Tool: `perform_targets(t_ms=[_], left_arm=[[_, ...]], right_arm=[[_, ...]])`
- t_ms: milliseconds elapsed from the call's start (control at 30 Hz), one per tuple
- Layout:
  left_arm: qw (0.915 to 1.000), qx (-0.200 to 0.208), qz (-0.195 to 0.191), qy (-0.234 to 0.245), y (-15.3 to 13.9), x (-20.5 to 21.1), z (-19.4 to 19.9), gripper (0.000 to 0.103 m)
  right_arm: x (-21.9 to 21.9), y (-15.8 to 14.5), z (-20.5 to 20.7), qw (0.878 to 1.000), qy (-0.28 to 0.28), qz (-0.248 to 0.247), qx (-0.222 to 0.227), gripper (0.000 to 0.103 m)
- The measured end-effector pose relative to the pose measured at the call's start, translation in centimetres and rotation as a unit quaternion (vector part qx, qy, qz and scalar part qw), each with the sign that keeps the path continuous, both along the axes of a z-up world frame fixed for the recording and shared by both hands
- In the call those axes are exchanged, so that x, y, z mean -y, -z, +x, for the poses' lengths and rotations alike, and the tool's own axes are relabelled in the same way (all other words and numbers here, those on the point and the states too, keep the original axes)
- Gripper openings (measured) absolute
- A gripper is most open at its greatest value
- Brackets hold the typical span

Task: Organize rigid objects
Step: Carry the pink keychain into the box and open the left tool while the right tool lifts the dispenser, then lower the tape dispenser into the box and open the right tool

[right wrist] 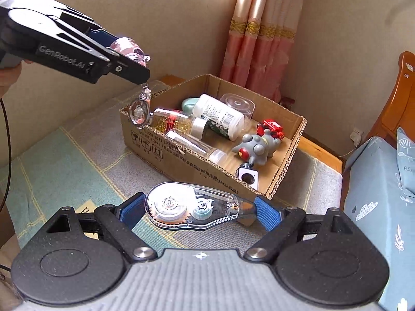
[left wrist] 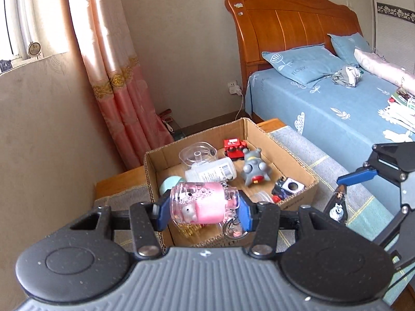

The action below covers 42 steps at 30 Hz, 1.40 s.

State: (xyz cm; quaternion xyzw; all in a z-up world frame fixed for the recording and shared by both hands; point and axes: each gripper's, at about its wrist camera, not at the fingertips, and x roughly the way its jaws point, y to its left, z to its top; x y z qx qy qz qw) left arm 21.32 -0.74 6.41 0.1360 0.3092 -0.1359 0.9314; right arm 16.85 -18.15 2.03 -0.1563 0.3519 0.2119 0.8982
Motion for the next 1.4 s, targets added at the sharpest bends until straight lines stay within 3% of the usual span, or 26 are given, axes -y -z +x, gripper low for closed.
perform_targets(t_ms=[333, 400, 467, 667, 1033, 1400], left_arm=[[0.9983, -0.047, 0.022, -0.027, 4.7, -0.9, 3.8, 0.052], [0.9978, -0.052, 0.019, -0.037, 5.4, -1.1, 3.8, 0.065], [0.9978, -0.044, 0.015, -0.047, 5.7, -1.3, 3.3, 0.091], [0.9972, -0.039, -0.033, -0.054, 5.5, -2.4, 0.5, 0.101], [0.9911, 0.012, -0.07, -0.112, 6.2, -3.8, -4.8, 0.102], [0.9854, 0.011, -0.073, -0.153, 7.5, -5.4, -6.6, 0.102]], right_arm=[[-0.1, -1.2, 0.6, 1.0, 0.009, -0.008, 0.011, 0.093], [-0.1, -1.4, 0.9, 1.0, 0.011, -0.005, 0.01, 0.093], [-0.1, -1.5, 1.3, 1.0, 0.014, -0.001, 0.007, 0.093], [-0.2, -1.9, 2.3, 1.0, 0.022, 0.0, 0.002, 0.093], [-1.1, -2.8, 5.1, 0.998, 0.06, 0.001, -0.005, 0.093], [-3.2, -2.7, 10.0, 0.993, 0.113, 0.02, -0.032, 0.093]])
